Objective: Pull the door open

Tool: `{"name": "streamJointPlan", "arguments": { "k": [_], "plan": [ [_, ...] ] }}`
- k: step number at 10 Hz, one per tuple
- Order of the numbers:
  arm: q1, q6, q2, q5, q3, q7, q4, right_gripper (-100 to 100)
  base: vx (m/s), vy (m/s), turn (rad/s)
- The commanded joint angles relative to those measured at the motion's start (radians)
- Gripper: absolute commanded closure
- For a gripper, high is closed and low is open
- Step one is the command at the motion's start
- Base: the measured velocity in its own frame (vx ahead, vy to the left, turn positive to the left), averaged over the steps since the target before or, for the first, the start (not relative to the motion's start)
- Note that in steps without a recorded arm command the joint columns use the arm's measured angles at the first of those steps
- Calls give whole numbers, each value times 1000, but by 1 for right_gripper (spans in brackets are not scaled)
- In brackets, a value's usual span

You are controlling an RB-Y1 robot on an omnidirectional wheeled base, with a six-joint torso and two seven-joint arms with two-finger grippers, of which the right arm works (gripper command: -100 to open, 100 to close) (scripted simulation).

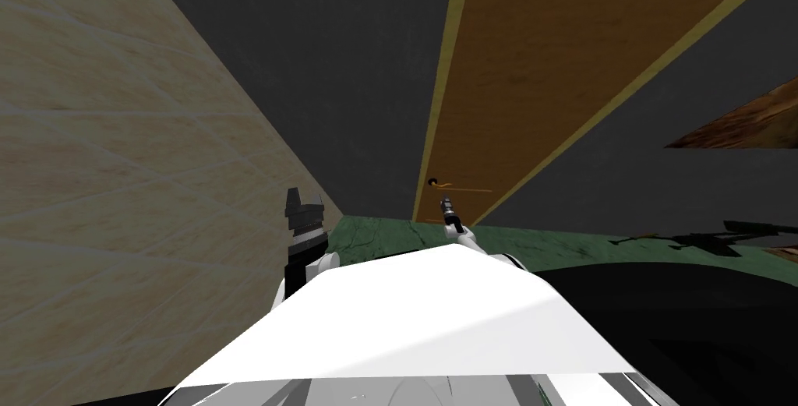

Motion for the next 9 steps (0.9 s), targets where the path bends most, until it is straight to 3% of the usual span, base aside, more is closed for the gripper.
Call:
{"name": "streamJointPlan", "arguments": {
  "k": [1,3,9],
  "plan": [
    [-13,-1,-5,-6,-6,2,33,-100,77,-70,120],
    [-4,-3,-12,-7,-9,-5,25,-100,83,-28,55],
    [30,-26,-47,-22,-35,-31,39,-100,195,-40,85]
  ]
}}
